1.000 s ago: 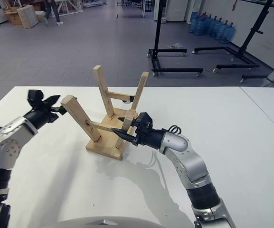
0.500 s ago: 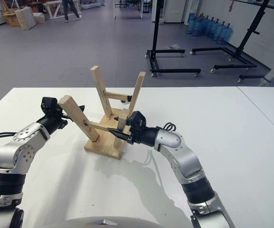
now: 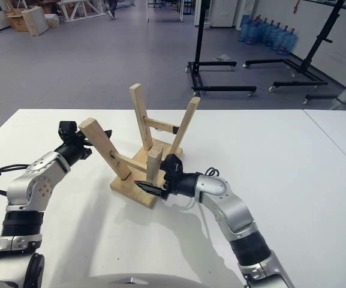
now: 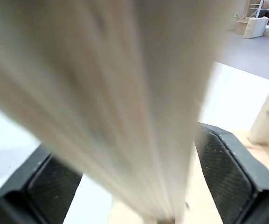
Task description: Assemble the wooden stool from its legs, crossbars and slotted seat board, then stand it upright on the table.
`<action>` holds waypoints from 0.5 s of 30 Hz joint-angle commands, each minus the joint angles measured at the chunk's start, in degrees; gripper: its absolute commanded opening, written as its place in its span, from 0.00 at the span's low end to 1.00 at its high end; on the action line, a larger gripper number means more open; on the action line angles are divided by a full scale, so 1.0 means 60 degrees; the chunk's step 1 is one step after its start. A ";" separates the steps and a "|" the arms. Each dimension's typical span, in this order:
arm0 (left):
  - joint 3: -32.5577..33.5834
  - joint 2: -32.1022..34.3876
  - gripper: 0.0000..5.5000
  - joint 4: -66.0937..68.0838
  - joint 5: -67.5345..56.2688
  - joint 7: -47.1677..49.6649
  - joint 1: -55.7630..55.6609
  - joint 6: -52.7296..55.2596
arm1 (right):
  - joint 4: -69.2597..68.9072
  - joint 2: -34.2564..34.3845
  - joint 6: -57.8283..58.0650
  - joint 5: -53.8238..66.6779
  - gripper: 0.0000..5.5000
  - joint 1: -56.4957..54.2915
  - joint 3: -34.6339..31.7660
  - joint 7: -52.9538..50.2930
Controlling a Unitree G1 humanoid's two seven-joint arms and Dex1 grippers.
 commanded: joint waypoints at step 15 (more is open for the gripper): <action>0.2535 0.4591 0.86 -0.4907 -0.3759 -0.5650 0.3063 0.2870 | 0.1363 -0.2783 -0.1686 0.0906 0.69 -0.0425 -0.3241 0.2845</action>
